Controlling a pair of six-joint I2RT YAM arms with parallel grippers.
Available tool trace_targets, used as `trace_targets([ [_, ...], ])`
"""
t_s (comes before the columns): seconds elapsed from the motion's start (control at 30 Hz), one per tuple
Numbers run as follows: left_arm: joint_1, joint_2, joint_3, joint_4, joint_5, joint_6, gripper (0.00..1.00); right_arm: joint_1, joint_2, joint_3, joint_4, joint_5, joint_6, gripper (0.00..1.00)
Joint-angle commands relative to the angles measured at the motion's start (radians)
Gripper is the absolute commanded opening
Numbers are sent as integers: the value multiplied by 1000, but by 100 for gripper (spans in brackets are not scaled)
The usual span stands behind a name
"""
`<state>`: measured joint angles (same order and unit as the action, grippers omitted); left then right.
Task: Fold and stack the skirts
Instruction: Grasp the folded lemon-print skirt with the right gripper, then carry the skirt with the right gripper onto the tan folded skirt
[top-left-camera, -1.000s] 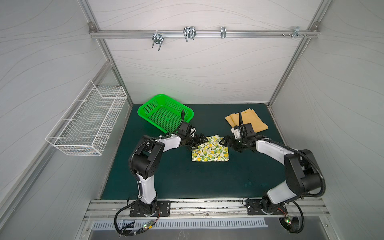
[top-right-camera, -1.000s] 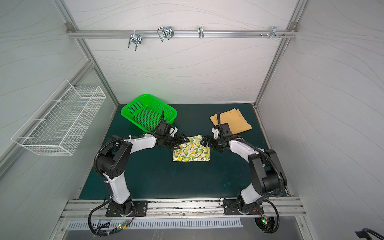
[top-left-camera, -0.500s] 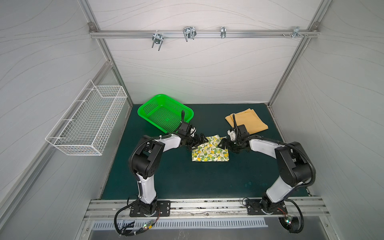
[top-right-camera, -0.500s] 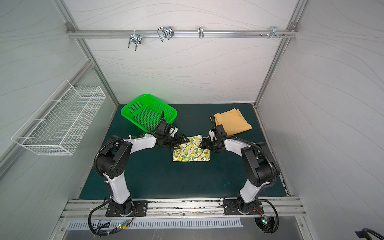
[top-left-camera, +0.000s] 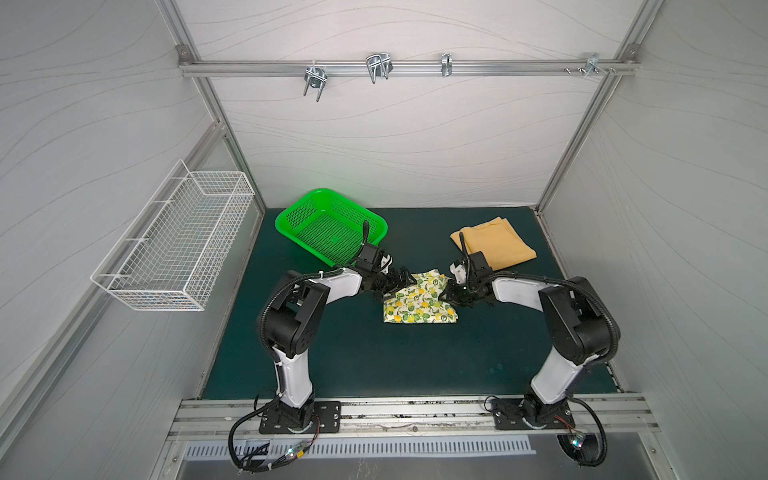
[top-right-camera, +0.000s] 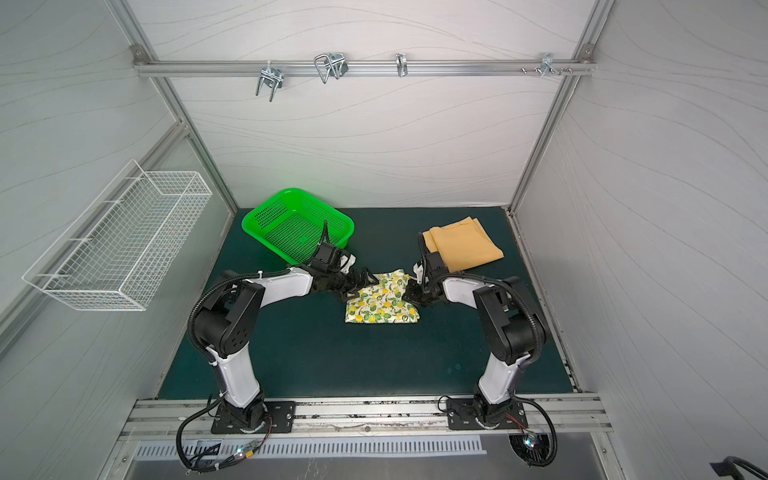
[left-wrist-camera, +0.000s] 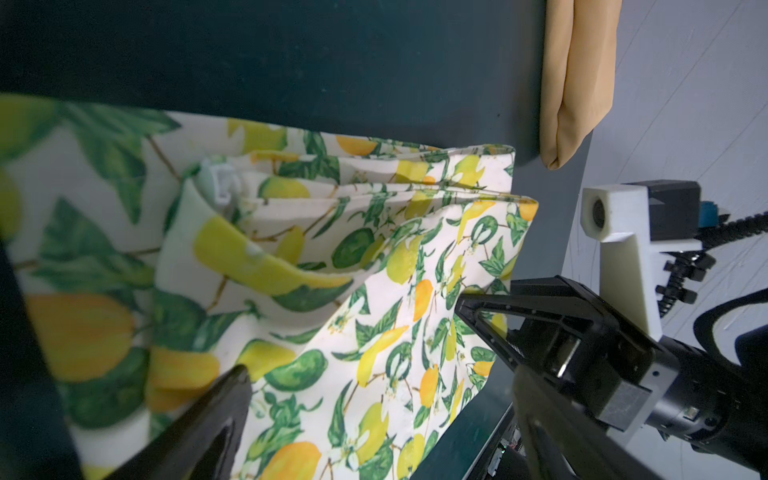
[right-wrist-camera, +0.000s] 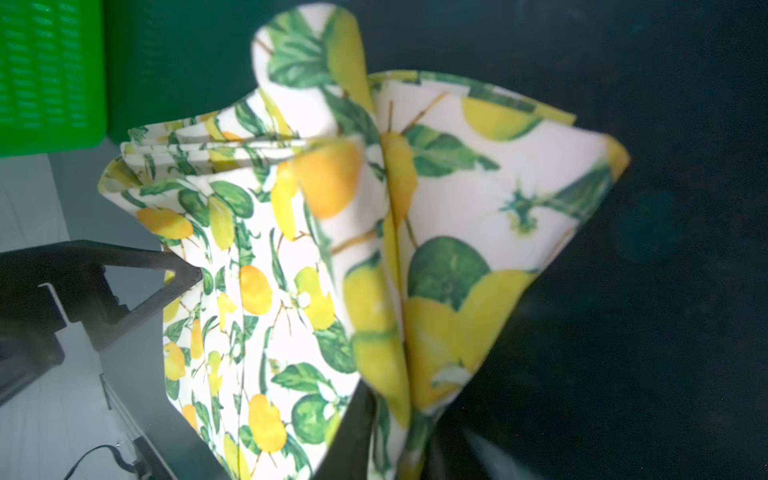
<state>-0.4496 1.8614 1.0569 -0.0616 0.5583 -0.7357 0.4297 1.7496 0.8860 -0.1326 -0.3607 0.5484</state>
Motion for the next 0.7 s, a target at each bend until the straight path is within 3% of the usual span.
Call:
trace_targets([
  [0.0,2,13,11,-25,-3,6,98,-5,29,18,-79,-12,-10,12],
  [0.3,3,-135,12,-117,-30,41,98,-21,9,282,-350,189,-190,1],
  [0.57,9,-318,-21,-171,-47,55,99,-36,63,569,-569,403,-334,1],
  [0.67,10,-377,-37,-177,-45,55,99,-60,88,644,-614,425,-339,1],
])
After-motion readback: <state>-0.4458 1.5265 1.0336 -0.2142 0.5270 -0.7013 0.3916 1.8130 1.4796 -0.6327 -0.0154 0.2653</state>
